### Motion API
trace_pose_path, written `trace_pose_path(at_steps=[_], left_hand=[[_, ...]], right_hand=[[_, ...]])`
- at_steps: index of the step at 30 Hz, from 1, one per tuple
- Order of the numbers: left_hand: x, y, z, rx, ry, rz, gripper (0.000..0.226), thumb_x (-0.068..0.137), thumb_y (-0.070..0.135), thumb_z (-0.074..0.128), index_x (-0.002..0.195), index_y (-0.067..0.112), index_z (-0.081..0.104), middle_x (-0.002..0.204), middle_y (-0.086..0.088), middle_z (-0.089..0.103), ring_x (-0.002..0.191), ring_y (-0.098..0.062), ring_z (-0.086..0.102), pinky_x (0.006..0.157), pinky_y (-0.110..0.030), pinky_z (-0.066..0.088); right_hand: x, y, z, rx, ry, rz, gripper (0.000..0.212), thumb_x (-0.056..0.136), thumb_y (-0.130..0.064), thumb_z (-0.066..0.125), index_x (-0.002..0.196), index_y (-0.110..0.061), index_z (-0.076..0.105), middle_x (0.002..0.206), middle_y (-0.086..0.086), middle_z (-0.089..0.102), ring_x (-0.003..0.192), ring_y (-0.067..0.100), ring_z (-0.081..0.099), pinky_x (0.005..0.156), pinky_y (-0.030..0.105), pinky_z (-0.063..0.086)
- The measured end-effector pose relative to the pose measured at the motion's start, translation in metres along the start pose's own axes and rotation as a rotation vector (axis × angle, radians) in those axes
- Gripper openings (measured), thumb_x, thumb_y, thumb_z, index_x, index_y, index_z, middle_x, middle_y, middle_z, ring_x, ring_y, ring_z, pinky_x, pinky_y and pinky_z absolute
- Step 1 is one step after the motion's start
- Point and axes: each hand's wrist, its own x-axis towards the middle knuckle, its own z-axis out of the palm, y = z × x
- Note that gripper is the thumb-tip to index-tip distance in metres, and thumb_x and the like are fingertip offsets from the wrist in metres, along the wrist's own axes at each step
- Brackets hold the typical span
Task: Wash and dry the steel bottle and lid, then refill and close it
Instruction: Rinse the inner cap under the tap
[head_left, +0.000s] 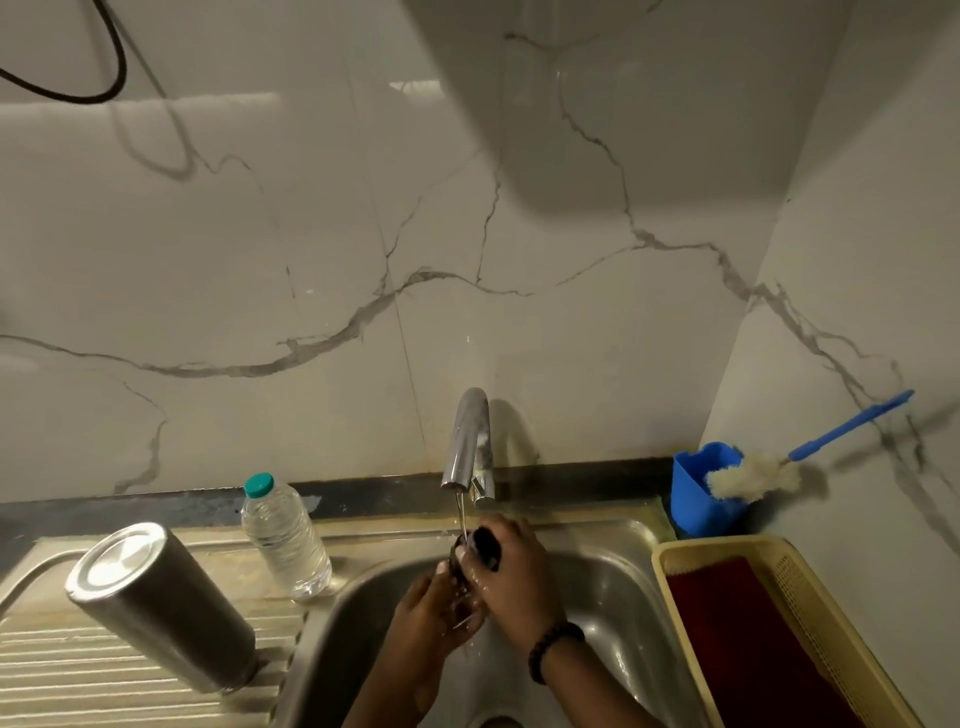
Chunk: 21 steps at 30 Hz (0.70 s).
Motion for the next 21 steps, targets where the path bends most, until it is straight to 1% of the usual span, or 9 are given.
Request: trace_pose_path(at_steps=[2,5,8,10,12,15,17,20,21], left_hand=[[-0.003,0.005,0.002,-0.015,-0.018,0.049,0.032,0.103,0.03,0.046,0.121,0.01,0.064,0.11,-0.016,0.074,0.109,-0.036,0.068,0.088,-0.044,0.056],[-0.005,0.005,-0.003,-0.023,-0.036,0.107,0.036,0.101,0.031,0.048,0.125,0.009,0.063,0.114,-0.017,0.073,0.11,-0.036,0.068,0.099,-0.05,0.053],[-0.008,0.003,-0.002,-0.023,-0.027,0.121,0.033,0.101,0.029,0.05,0.122,0.008,0.063,0.11,-0.018,0.074,0.104,-0.035,0.07,0.096,-0.049,0.054],[-0.008,0.001,-0.004,-0.035,-0.02,0.131,0.03,0.1,0.024,0.052,0.12,0.005,0.063,0.109,-0.018,0.074,0.101,-0.032,0.071,0.09,-0.044,0.056],[-0.008,0.0,-0.005,-0.055,-0.034,0.136,0.031,0.1,0.021,0.051,0.123,0.003,0.062,0.113,-0.02,0.072,0.106,-0.032,0.07,0.09,-0.042,0.054],[-0.009,-0.002,-0.005,-0.051,-0.07,0.126,0.034,0.104,0.023,0.044,0.126,0.003,0.062,0.117,-0.019,0.071,0.11,-0.032,0.069,0.091,-0.041,0.053],[-0.01,-0.003,-0.004,-0.011,-0.077,0.085,0.038,0.107,0.028,0.037,0.124,0.006,0.064,0.114,-0.017,0.073,0.107,-0.032,0.07,0.088,-0.041,0.055],[-0.009,-0.003,-0.006,0.018,-0.105,0.044,0.046,0.108,0.038,0.032,0.124,0.01,0.064,0.116,-0.015,0.072,0.114,-0.036,0.065,0.096,-0.047,0.054],[-0.007,-0.002,-0.006,0.02,-0.111,0.048,0.045,0.107,0.039,0.033,0.125,0.011,0.064,0.116,-0.015,0.072,0.114,-0.035,0.066,0.096,-0.048,0.055]], right_hand=[[0.002,-0.004,-0.001,0.092,0.035,0.037,0.027,0.094,-0.029,0.06,0.121,-0.027,0.057,0.12,-0.008,0.053,0.108,0.005,0.052,0.086,0.013,0.047],[-0.002,-0.004,0.001,0.198,0.011,0.061,0.028,0.094,-0.027,0.06,0.123,-0.026,0.06,0.119,-0.008,0.06,0.108,0.006,0.056,0.086,0.014,0.049],[-0.004,-0.001,0.001,0.228,-0.019,0.054,0.027,0.092,-0.023,0.065,0.118,-0.03,0.062,0.115,-0.013,0.06,0.104,-0.002,0.055,0.08,0.004,0.046],[-0.008,0.001,0.003,0.224,-0.025,0.029,0.03,0.089,-0.023,0.068,0.115,-0.035,0.06,0.115,-0.012,0.06,0.105,-0.003,0.056,0.088,0.011,0.049],[-0.009,0.005,0.005,0.216,-0.027,0.039,0.035,0.086,-0.024,0.071,0.117,-0.033,0.059,0.117,-0.011,0.059,0.108,0.001,0.056,0.095,0.02,0.05],[-0.012,0.005,0.002,0.156,-0.03,0.04,0.038,0.084,-0.024,0.074,0.119,-0.026,0.059,0.114,-0.012,0.055,0.109,0.006,0.055,0.094,0.019,0.048],[-0.015,0.001,0.0,0.073,0.043,0.016,0.038,0.085,-0.026,0.072,0.12,-0.024,0.059,0.114,-0.014,0.051,0.11,0.005,0.052,0.094,0.017,0.045],[-0.021,-0.003,0.0,-0.087,0.281,-0.142,0.041,0.089,-0.028,0.066,0.128,-0.023,0.055,0.128,-0.009,0.045,0.117,0.004,0.043,0.096,0.019,0.045],[-0.021,-0.002,0.002,-0.137,0.249,-0.184,0.042,0.091,-0.028,0.064,0.131,-0.023,0.053,0.133,-0.006,0.043,0.121,0.006,0.042,0.099,0.022,0.045]])
